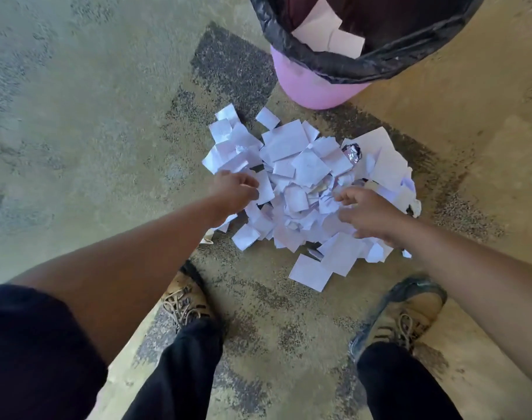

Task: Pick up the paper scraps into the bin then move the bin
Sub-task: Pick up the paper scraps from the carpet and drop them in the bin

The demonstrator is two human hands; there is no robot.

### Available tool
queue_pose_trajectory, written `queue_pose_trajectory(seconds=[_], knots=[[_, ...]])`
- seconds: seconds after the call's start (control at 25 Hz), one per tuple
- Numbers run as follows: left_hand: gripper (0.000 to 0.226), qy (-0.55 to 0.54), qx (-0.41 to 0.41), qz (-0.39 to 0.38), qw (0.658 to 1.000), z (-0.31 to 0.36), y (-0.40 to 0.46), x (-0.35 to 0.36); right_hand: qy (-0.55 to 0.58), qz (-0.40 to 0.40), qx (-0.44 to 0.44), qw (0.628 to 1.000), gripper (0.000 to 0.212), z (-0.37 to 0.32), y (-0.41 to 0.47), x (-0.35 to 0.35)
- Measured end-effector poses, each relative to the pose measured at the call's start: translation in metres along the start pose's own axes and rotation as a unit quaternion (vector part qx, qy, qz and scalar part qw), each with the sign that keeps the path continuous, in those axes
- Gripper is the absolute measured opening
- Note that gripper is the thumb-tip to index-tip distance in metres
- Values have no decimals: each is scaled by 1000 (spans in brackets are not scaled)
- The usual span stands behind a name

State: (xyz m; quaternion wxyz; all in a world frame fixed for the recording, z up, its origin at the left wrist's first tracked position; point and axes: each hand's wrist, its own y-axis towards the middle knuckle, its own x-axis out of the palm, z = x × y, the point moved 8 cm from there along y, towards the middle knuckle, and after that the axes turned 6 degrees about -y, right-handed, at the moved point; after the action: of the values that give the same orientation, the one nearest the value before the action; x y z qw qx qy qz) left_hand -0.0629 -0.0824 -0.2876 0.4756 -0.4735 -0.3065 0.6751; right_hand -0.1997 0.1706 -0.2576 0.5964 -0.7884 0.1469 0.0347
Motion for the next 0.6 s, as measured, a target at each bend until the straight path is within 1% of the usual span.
queue_pose_trajectory(seconds=[0.08,0.16,0.2,0.24,0.28,0.36,0.4,0.44,0.48,0.52,0.6], knots=[[27,91,13,-2,996,-14,3,13,-130,-2,-5,992,69,14,16,13],[37,111,27,-18,993,-24,4,26,-215,-7,-16,976,94,22,30,32],[41,121,30,-28,992,-28,4,32,-236,-9,-17,972,99,24,34,42],[46,148,32,-39,988,-33,5,39,-249,-4,-25,968,101,26,37,50],[51,188,38,-48,980,-36,5,45,-260,9,-35,965,98,26,41,55],[68,227,49,-47,971,-42,6,51,-272,41,-50,960,80,24,49,59],[75,215,55,-41,974,-45,6,51,-270,56,-58,959,65,22,52,58],[77,194,60,-32,979,-45,2,50,-263,72,-64,960,44,21,55,56],[74,172,68,-19,982,-46,1,47,-257,90,-73,959,24,19,56,53],[64,159,84,2,984,-45,-1,42,-255,110,-85,957,13,17,57,51],[31,144,127,77,978,-41,-3,25,-255,140,-120,949,5,11,53,45]])
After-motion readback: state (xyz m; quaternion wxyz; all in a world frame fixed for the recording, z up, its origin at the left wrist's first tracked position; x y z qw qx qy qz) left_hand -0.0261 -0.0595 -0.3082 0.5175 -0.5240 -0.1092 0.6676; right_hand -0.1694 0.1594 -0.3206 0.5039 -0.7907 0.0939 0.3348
